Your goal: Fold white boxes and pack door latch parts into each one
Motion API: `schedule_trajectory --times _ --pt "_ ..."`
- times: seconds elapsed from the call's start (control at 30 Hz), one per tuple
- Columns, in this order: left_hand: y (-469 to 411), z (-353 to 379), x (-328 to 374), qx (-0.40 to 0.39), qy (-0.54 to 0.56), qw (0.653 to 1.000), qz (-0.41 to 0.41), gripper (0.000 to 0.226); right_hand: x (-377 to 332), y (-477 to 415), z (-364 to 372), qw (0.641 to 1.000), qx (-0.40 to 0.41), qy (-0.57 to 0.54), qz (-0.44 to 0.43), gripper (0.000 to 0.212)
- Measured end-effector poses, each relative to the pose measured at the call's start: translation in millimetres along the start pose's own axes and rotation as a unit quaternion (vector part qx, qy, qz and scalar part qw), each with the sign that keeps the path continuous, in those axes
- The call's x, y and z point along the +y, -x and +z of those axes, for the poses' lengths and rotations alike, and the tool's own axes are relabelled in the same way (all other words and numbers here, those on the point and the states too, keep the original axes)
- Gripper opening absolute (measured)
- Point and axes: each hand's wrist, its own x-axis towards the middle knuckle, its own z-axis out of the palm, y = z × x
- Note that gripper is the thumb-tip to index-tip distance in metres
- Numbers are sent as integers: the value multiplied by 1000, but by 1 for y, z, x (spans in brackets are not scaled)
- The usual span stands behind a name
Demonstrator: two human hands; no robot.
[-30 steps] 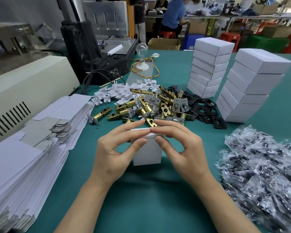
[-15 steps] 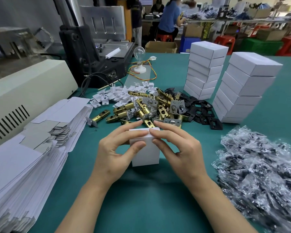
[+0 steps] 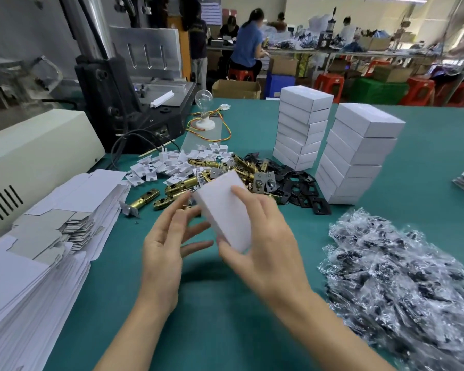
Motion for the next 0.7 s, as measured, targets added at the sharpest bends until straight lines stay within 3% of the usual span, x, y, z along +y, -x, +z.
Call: schedule_trajectory --times 0.07,0.23,0.4,0.53,0.7 --pt "0 1 1 -9 -11 1000 -9 59 6 -30 -35 998 57 -16 15 72" --pt "3 3 -2 -51 -58 997 -10 42 52 -141 -144 977 134 120 113 67" --pt "5 5 -6 -81 -101 992 -11 39 102 -194 -192 958 82 181 209 64" --pt "2 4 -10 -96 -124 987 -15 41 125 -200 -189 948 17 220 227 57" --pt "3 3 -11 -100 -134 986 -20 45 139 -201 -183 947 34 228 222 58"
